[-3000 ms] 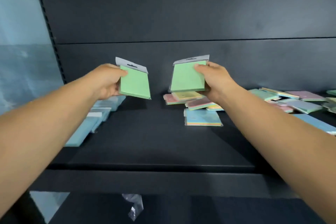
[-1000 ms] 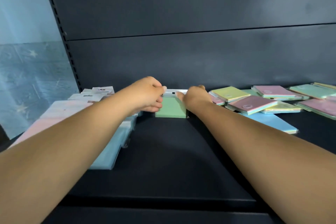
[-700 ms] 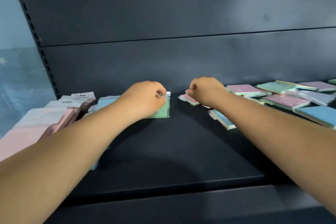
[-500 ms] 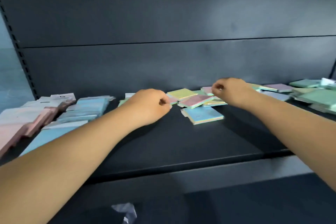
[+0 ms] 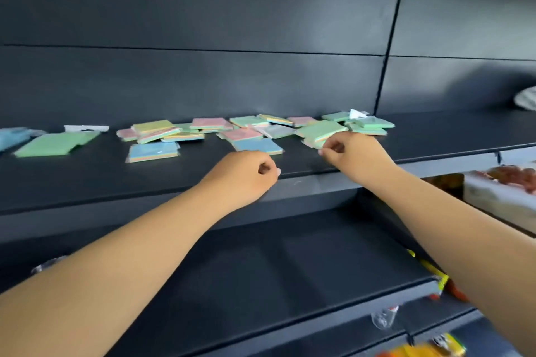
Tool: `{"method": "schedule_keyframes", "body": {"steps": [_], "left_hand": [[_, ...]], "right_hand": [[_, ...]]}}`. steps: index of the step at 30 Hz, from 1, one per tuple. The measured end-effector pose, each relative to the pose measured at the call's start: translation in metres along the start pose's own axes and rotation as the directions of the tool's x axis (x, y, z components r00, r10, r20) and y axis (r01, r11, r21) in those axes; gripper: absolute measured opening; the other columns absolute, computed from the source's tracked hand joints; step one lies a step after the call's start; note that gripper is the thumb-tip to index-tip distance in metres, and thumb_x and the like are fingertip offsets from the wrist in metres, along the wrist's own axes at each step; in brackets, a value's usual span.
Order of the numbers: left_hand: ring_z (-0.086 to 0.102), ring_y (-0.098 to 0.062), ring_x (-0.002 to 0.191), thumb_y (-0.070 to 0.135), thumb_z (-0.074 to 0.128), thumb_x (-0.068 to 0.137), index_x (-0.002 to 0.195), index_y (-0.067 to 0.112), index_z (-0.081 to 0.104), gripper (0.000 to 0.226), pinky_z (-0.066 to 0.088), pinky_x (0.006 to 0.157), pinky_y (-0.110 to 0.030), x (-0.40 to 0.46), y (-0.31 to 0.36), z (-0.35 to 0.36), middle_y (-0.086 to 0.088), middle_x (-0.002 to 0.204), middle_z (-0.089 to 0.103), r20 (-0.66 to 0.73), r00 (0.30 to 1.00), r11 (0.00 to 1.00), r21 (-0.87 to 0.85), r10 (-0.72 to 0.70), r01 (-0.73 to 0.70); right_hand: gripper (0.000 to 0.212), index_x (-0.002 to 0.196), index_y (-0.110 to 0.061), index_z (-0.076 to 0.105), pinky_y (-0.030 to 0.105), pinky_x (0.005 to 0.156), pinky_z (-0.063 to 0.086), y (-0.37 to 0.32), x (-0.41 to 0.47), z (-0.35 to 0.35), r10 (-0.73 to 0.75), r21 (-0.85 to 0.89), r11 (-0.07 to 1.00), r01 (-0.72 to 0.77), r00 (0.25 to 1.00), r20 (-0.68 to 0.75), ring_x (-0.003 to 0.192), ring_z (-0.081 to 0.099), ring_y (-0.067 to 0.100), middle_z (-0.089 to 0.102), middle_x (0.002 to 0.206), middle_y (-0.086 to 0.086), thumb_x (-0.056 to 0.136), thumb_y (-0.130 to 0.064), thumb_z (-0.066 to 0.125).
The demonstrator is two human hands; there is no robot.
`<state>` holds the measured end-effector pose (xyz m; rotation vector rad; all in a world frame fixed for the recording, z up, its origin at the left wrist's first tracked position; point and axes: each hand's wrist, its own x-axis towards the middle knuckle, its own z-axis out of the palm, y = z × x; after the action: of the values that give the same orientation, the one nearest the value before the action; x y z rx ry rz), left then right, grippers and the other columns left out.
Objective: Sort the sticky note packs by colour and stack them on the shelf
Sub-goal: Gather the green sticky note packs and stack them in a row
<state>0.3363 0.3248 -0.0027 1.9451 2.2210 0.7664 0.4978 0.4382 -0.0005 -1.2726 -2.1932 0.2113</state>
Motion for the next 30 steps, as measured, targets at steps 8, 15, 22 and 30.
{"method": "schedule_keyframes", "body": {"steps": [8, 15, 22, 30], "left_hand": [[0.057, -0.013, 0.096, 0.036, 0.043, 0.095, 0.104, 0.02, 0.064, 0.028, 0.043, 0.079, -0.026, 0.027, 0.038, 0.038, 0.01, 0.104, 0.065, -0.097, 0.994, 0.999, 0.013, -0.041, 0.042], [0.049, -0.01, 0.096, 0.035, 0.047, 0.094, 0.108, 0.021, 0.064, 0.026, 0.033, 0.078, -0.022, 0.084, 0.057, 0.053, 0.009, 0.105, 0.061, -0.149, 0.988, 0.999, 0.016, -0.036, 0.039], [0.008, -0.013, 0.145, 0.054, 0.038, 0.091, 0.145, 0.039, 0.021, 0.059, 0.009, 0.114, -0.024, 0.151, 0.084, 0.076, 0.007, 0.157, 0.01, 0.221, 0.975, 0.962, 0.262, 0.017, -0.076], [-0.013, -0.011, 0.144, 0.075, 0.019, 0.075, 0.143, 0.049, 0.005, 0.074, -0.006, 0.116, -0.033, 0.177, 0.083, 0.087, 0.009, 0.157, -0.012, 0.293, 0.926, 0.95, 0.269, -0.24, 0.161]], "right_hand": [[0.028, 0.101, -0.011, 0.065, 0.028, 0.081, 0.043, 0.077, -0.013, -0.036, 0.104, 0.097, 0.99, -0.1, 0.994, -0.029, 0.099, 0.057, 0.021, 0.065, 0.1, 0.002, 0.092, -0.034, 0.053], [0.026, 0.099, -0.015, 0.066, 0.024, 0.071, 0.036, 0.123, 0.019, -0.031, 0.067, 0.093, 0.994, -0.063, 0.997, -0.037, 0.087, 0.053, 0.016, 0.063, 0.094, -0.001, 0.092, -0.036, 0.052], [0.045, 0.129, -0.017, 0.052, 0.017, 0.09, 0.029, 0.147, 0.08, -0.031, -0.221, 0.024, 0.974, 0.226, 0.916, 0.334, 0.124, 0.043, 0.015, 0.051, 0.136, -0.002, 0.095, -0.044, 0.042], [0.054, 0.143, -0.033, 0.033, 0.006, 0.099, 0.01, 0.181, 0.094, -0.04, -0.342, 0.158, 0.939, 0.306, 0.765, 0.547, 0.14, 0.016, -0.002, 0.022, 0.152, -0.02, 0.092, -0.052, 0.036]]}}
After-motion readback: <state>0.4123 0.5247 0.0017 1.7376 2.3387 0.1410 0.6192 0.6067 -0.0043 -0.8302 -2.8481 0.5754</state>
